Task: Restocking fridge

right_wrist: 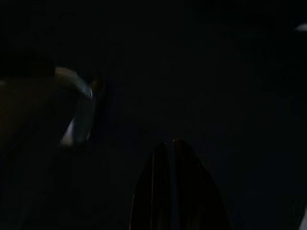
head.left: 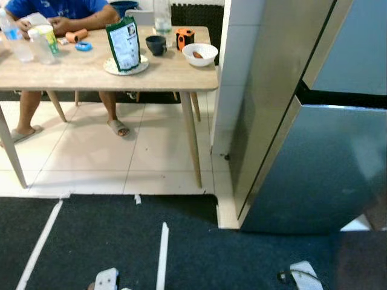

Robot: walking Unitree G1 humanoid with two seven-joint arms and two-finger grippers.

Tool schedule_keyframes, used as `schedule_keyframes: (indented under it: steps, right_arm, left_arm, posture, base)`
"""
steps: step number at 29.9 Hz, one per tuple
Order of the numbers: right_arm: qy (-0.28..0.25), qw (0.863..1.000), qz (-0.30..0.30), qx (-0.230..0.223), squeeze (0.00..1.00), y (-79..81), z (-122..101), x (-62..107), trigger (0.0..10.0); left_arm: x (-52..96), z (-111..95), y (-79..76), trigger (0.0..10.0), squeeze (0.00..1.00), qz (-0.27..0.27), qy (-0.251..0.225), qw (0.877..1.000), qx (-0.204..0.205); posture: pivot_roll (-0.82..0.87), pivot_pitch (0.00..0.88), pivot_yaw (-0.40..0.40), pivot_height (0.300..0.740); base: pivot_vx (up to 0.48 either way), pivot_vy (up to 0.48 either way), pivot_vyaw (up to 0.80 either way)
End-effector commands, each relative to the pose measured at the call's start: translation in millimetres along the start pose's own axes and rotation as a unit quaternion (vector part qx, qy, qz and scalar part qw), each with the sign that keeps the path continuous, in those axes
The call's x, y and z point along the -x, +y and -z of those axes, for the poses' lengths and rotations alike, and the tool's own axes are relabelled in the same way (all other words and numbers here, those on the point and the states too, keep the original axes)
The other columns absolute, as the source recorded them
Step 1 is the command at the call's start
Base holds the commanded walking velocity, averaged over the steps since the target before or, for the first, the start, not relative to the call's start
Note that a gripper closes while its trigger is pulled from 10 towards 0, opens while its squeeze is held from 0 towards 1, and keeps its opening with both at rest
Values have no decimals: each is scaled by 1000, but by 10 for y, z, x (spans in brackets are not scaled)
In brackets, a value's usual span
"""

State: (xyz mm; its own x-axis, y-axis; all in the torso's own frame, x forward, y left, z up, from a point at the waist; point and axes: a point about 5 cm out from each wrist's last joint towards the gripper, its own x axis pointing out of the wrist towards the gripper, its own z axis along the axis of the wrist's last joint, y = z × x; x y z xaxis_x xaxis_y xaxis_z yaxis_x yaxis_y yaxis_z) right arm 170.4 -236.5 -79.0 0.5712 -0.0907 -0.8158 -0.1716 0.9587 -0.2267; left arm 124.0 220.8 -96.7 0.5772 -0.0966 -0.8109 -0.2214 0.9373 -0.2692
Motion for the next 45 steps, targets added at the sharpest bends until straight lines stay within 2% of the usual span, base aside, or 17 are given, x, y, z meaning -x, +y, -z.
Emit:
schedule_keyframes:
  steps: [1, 11, 14, 15, 16, 19, 21, 22, 23, 25, 27, 28, 29, 33, 35, 42, 45]
  right_arm:
    - [-10, 1000, 23, -9, 0, -121, -41, 6, 10000]
    - [-85, 996, 17, -37, 0, -217, -426, -26, 10000]
    - [-165, 982, -52, -74, 63, -253, -725, 0, 10000]
    - [-191, 974, -94, -82, 667, -244, -819, 18, 10000]
    - [-216, 963, -137, -80, 1000, -241, -922, 45, 10000]
    - [-243, 952, -169, -82, 1000, -267, -1042, 77, 10000]
    - [-315, 915, -235, -92, 1000, -360, -1391, 191, 10000]
    - [-375, 879, -276, -99, 1000, -433, -1676, 312, 10000]
    - [-408, 861, -290, -95, 1000, -474, -1849, 392, 10000]
    - [-408, 861, -290, -95, 1000, -474, -1849, 392, 10000]
    - [-468, 826, -304, -79, 1000, -568, -2186, 565, 10000]
    - [-468, 826, -304, -79, 1000, -568, -2186, 565, 10000]
    - [-497, 809, -308, -66, 1000, -616, -2359, 666, 10000]
    - [-528, 796, -295, 3, 1000, -654, -2684, 849, 10000]
    - [-528, 796, -295, 3, 1000, -654, -2684, 849, 10000]
    - [-565, 796, -186, 110, 1000, -757, -3347, 1231, 10000]
    - [-563, 799, -166, 134, 996, -756, -3431, 1279, 10000]
  left_arm:
    - [-11, 44, -44, 10000, 0, 3, 6, 1000, 6]
    - [-6, 58, -41, 10000, 0, 5, 7, 1000, 10]
    - [-3, 60, -38, 10000, 0, 5, 7, 1000, 10]
    - [-3, 59, -38, 10000, 0, 5, 6, 1000, 10]
    - [-3, 58, -37, 10000, 0, 5, 6, 1000, 10]
    - [-3, 55, -37, 10000, 0, 6, 5, 1000, 10]
    - [-4, 51, -38, 10000, 0, 6, 5, 1000, 10]
    - [-3, 54, -37, 10000, 0, 7, 5, 1000, 10]
    - [-3, 55, -37, 10000, 0, 7, 5, 1000, 9]
    - [-3, 55, -37, 10000, 0, 7, 5, 1000, 9]
    - [-3, 56, -41, 10000, 0, 8, 5, 1000, 8]
    - [-3, 56, -41, 10000, 0, 8, 5, 1000, 8]
    - [-3, 58, -41, 10000, 0, 9, 5, 1000, 8]
    - [3, 63, -33, 10000, 0, 10, 5, 1000, 8]
    - [3, 63, -33, 10000, 0, 10, 5, 1000, 8]
    - [44, 111, 21, 10000, 0, 11, 7, 1000, 5]
    - [52, 121, 31, 10000, 0, 11, 8, 1000, 4]
  posture:
    - [-59, 106, -30, 740]
    - [-59, 106, -30, 740]
    - [-57, 110, -31, 740]
    - [-57, 110, -31, 740]
    - [-57, 110, -31, 740]
    - [-59, 112, -34, 740]
    - [-59, 112, -34, 740]
    - [-60, 112, -34, 740]
    - [-60, 112, -34, 740]
    - [-60, 112, -34, 740]
    - [-56, 111, -37, 740]
    - [-56, 111, -37, 740]
    - [-55, 110, -37, 740]
    - [-52, 119, -40, 740]
    - [-52, 119, -40, 740]
    - [-36, 167, -40, 740]
    - [-34, 179, -41, 740]
  base:
    - [0, 0, 0]
    - [0, 0, 0]
    - [0, 0, 0]
    - [0, 0, 0]
    - [0, 0, 0]
    - [0, 0, 0]
    - [0, 0, 0]
    - [0, 0, 0]
    - [0, 0, 0]
    - [0, 0, 0]
    - [0, 0, 0]
    - [0, 0, 0]
    - [0, 0, 0]
    - [0, 0, 0]
    - [0, 0, 0]
    - [0, 0, 0]
    - [0, 0, 0]
